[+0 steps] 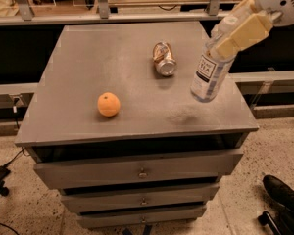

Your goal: Move blue plastic bottle near orange can

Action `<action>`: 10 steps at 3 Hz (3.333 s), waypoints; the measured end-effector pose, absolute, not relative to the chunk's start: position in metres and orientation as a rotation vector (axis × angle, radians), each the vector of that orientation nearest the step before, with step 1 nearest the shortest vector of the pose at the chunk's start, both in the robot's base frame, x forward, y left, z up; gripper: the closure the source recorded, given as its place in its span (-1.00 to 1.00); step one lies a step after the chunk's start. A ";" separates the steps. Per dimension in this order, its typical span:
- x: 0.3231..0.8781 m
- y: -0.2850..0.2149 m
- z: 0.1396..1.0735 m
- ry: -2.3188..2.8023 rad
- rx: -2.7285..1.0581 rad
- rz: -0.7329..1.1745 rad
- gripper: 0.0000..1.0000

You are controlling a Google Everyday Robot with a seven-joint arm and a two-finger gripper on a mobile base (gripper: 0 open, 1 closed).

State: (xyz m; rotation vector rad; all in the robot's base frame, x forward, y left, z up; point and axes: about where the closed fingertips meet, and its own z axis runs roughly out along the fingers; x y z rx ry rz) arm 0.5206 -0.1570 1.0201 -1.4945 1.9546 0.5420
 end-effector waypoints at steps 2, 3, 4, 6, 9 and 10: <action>0.516 -0.061 0.997 1.927 -1.706 0.675 1.00; 0.519 -0.030 0.979 1.924 -1.759 0.726 1.00; 0.525 -0.010 0.972 1.914 -1.777 0.755 0.99; 0.531 0.000 0.969 1.903 -1.775 0.771 0.14; 0.528 0.003 0.976 1.865 -1.786 0.757 -1.00; 0.528 0.004 0.976 1.864 -1.785 0.757 -1.00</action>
Offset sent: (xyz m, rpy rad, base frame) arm -0.0159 0.1419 -0.0455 -0.0718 0.1920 0.2880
